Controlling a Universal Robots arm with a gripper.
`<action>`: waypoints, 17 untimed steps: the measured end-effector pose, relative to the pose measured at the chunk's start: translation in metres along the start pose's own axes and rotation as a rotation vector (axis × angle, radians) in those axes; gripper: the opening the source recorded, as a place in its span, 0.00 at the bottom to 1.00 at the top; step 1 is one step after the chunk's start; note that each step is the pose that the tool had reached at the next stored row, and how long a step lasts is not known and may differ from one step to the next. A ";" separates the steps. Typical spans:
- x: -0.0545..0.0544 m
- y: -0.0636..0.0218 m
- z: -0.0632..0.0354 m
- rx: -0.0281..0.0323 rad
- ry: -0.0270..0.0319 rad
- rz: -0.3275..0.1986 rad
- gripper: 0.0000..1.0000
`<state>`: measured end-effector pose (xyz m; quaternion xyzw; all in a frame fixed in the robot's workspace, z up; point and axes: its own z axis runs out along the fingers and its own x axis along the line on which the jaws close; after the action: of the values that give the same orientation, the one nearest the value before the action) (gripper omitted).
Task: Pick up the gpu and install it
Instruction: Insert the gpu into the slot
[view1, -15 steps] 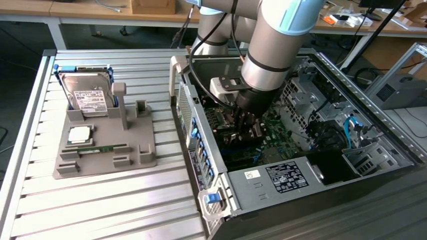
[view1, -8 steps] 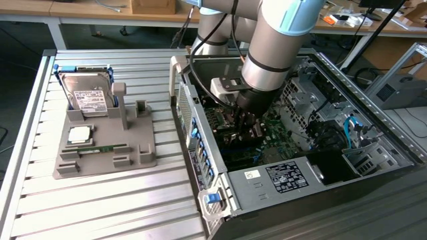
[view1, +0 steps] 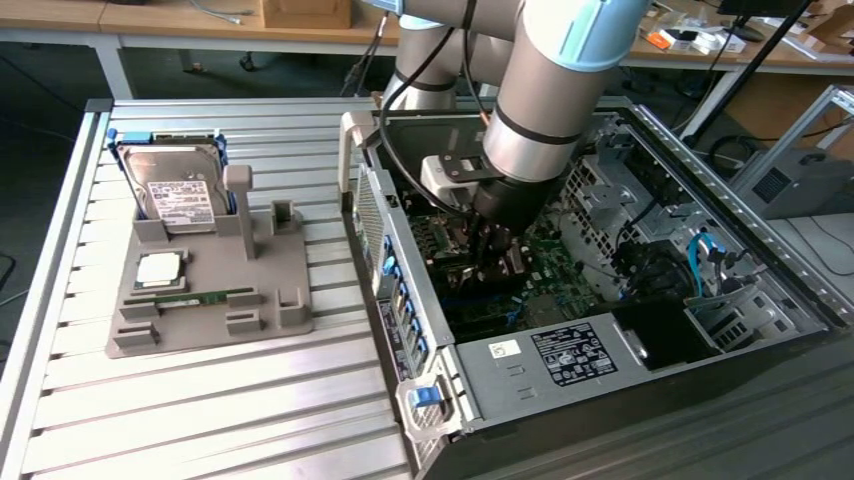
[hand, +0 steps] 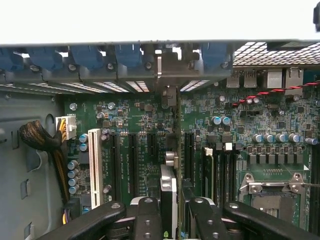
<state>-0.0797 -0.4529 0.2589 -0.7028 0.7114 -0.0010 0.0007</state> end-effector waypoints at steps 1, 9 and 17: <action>0.000 0.0004 0.0000 0.0000 -0.0001 0.000 0.27; 0.000 0.0007 0.0002 -0.0002 0.0001 0.000 0.27; -0.001 0.0006 0.0000 0.0006 -0.0001 0.000 0.27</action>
<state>-0.0804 -0.4522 0.2588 -0.7027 0.7115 -0.0012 0.0009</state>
